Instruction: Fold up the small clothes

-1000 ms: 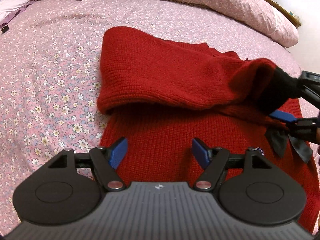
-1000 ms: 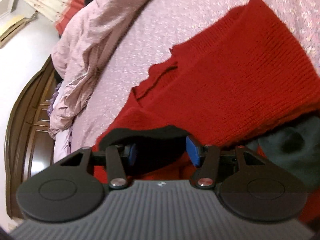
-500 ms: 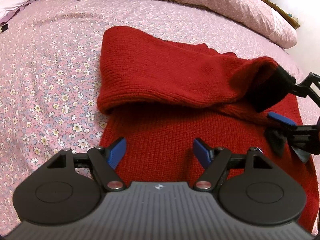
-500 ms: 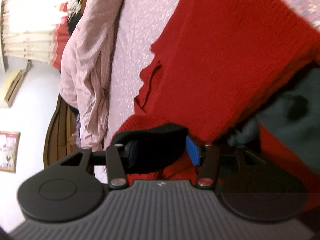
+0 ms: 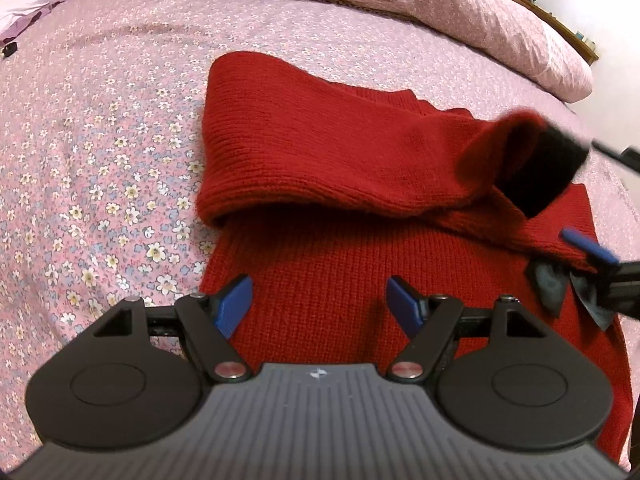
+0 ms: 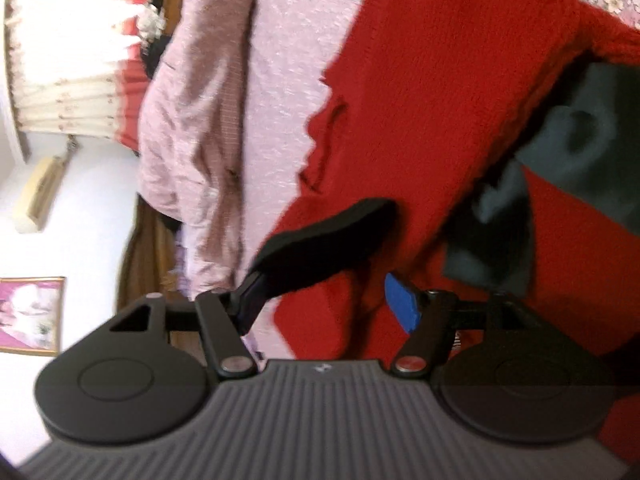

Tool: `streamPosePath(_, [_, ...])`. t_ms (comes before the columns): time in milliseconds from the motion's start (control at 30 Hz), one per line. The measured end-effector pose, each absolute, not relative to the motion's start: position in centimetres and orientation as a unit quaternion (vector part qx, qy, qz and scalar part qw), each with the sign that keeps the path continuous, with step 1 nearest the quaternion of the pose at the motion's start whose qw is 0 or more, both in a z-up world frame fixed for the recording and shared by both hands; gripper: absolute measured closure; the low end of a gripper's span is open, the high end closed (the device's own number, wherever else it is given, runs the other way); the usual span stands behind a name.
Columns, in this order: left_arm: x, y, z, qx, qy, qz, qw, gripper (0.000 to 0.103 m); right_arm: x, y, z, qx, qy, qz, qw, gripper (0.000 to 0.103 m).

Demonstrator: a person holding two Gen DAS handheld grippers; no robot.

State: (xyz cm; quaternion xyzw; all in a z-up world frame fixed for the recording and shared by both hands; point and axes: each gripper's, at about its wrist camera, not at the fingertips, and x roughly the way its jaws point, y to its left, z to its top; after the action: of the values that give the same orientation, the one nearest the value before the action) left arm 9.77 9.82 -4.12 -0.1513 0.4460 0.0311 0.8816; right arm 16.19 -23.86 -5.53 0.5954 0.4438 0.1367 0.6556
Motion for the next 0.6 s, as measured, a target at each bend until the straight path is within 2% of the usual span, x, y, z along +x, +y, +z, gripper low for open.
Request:
streamPosePath(133, [9.8,9.8,-4.2,-0.151,0.446,0.033,0.882,0.025,16.3,-23.6,-4.3,0.590,0.440,0.151,0.660,0.035])
streamPosePath(467, [9.9,9.9,-4.3,-0.153,0.446,0.033,0.882,0.025,20.1,-21.9,-6.1,0.567,0.450,0.088,0.684,0.035])
streamPosePath(500, [9.9,10.0,-4.2,-0.156,0.445,0.033,0.881,0.025,20.3,-21.9,-6.1,0.561,0.443,0.083,0.694,0.040])
streamPosePath(533, [9.8,10.2,-4.2,-0.159,0.443,0.033,0.882,0.025,20.6,-22.1,-5.8,0.547,0.431,0.083,0.713,0.063])
streamPosePath(567, [9.8,10.3,-4.1,-0.162,0.441,0.034,0.882,0.025,20.8,-22.1,-5.1,0.521,0.416,0.090,0.740,0.076])
streamPosePath(600, [9.8,10.5,-4.0,-0.162,0.440,0.035,0.883,0.025,20.9,-22.2,-4.3,0.491,0.405,0.097,0.765,0.082])
